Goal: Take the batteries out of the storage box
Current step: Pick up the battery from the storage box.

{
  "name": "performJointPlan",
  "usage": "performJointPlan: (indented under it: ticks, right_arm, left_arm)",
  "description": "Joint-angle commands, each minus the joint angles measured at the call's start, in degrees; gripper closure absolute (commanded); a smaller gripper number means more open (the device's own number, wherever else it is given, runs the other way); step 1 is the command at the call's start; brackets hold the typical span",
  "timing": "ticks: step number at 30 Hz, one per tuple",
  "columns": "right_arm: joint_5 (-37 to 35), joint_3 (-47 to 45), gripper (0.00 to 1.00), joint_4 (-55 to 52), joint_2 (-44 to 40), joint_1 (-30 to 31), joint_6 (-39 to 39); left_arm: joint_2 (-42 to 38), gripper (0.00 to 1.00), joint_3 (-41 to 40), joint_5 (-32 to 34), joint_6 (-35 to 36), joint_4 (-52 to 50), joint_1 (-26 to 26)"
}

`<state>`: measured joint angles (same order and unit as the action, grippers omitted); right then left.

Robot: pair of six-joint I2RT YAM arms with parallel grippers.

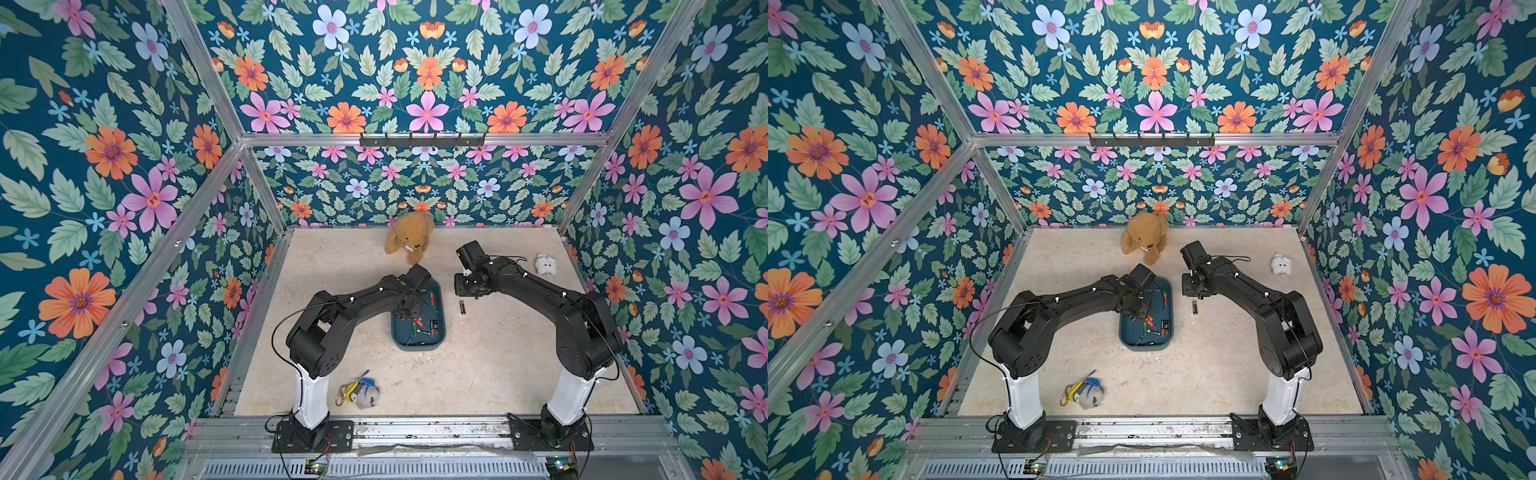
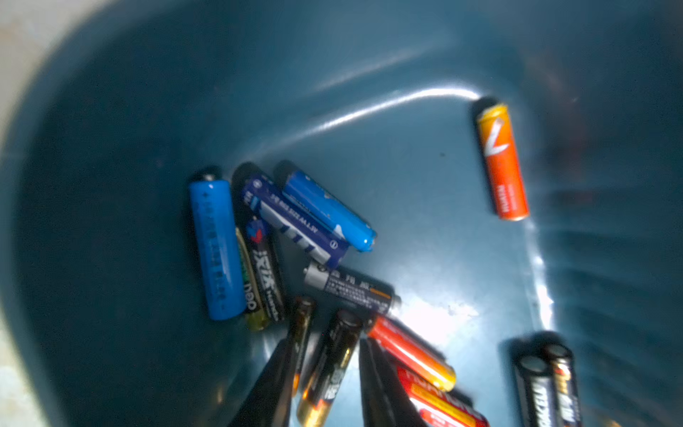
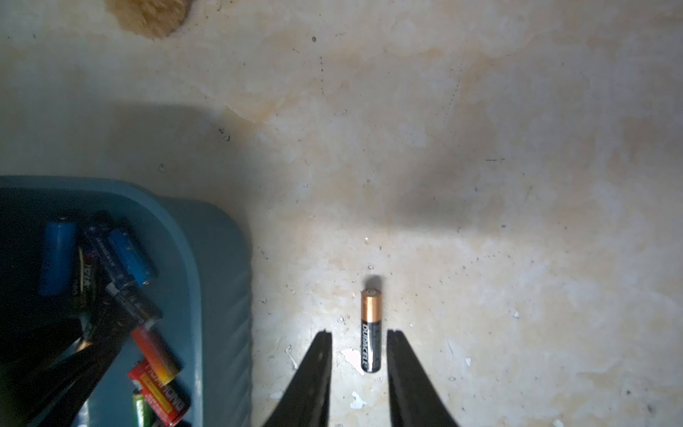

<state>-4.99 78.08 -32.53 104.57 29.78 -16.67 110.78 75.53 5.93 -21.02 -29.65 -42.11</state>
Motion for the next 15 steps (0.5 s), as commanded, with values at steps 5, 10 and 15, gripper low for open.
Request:
performJointPlan:
  ticks: [5,10,15]
  right_arm:
    - [-0.8,0.3,0.69,-0.9,-0.9,0.0,0.4]
    - [-1.0,0.1,0.69,-1.1,-1.3,0.0,0.4]
    - [-1.0,-0.3,0.69,-1.1,-1.3,0.0,0.5]
  left_arm:
    - [1.7,0.68,1.3,-1.0,0.3,-1.8,0.0]
    - [2.9,0.73,2.1,-1.5,0.3,-2.5,-0.1]
    - [2.9,0.75,2.0,-1.6,0.2,-2.9,0.0]
